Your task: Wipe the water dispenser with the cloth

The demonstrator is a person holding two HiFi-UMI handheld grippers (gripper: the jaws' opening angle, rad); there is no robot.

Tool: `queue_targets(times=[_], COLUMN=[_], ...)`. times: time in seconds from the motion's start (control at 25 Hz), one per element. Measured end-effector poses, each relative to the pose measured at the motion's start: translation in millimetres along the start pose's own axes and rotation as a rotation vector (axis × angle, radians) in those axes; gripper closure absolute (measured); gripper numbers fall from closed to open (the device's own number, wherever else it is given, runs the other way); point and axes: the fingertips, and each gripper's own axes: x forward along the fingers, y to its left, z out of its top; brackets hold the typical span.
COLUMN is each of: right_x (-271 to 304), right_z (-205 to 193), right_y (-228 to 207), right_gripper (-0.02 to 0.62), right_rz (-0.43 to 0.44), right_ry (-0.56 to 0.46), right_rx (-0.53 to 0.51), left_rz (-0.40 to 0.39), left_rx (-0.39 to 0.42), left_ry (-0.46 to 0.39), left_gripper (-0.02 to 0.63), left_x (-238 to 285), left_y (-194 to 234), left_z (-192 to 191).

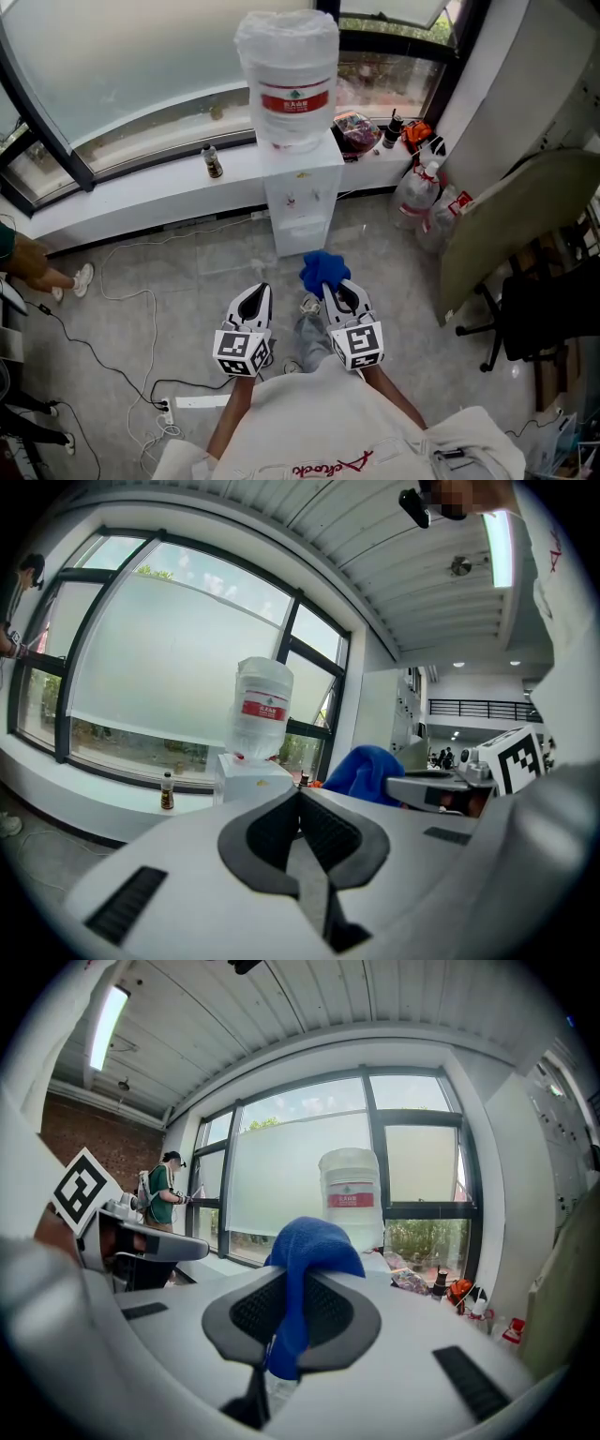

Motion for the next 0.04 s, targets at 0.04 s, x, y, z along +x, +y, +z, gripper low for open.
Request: queue_targets(times=[0.04], right_x=[-1.6], right_z=[-0.8], right_y=[-0.4], right_gripper=[0.554], right_rz=[0.002], right_ry=[0.002], right_rx=[0.001], left_rz=[0.000], left_rx=[0.000], left_ry=[0.000], left_gripper=[0.594], left_x=[0.0], left_y=[-2.1], left_z=[-0.6])
